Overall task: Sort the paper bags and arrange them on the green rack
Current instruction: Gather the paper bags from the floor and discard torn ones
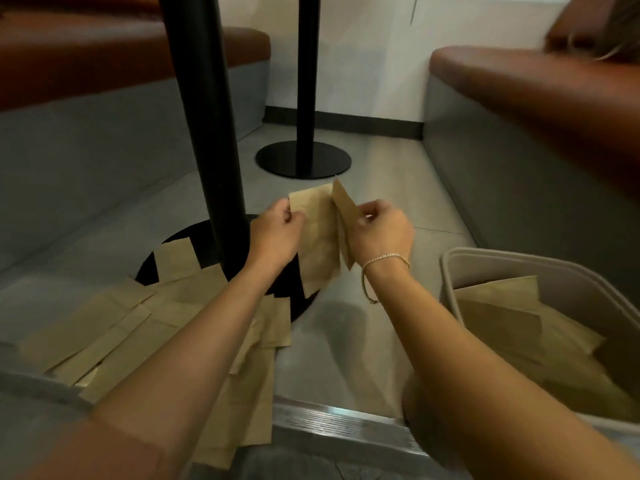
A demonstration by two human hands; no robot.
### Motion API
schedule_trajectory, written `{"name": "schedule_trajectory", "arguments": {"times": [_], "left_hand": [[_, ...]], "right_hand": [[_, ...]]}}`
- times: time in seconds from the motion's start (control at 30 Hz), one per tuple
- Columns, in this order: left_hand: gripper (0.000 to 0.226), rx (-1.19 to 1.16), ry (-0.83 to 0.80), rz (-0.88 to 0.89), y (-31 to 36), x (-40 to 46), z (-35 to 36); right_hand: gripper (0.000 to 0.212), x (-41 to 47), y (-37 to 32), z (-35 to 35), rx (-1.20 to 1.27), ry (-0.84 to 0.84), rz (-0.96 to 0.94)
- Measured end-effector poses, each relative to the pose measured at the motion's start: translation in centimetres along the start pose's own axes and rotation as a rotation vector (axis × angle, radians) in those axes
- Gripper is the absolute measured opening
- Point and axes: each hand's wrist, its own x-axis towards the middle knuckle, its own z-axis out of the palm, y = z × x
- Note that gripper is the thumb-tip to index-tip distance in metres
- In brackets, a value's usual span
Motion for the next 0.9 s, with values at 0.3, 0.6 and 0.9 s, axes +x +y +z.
{"name": "schedule_trajectory", "arguments": {"times": [0.3, 0.6, 0.9], "left_hand": [[0.011, -0.337, -0.008, 0.110, 14.7, -1.8, 0.1], [0.022, -0.297, -0.151, 0.180, 18.9, -5.5, 2.9], [0.011, -0.309, -0.429, 0.198, 18.9, -8.7, 5.8]], "right_hand": [[0.025, 2.8, -5.5, -17.3, -0.142, 0.153, -0.056], [0.024, 0.1, -3.4, -25.0, -0.538, -0.250, 0.160], [0.032, -0.1, -4.1, -24.9, -0.565, -0.237, -0.183]]}}
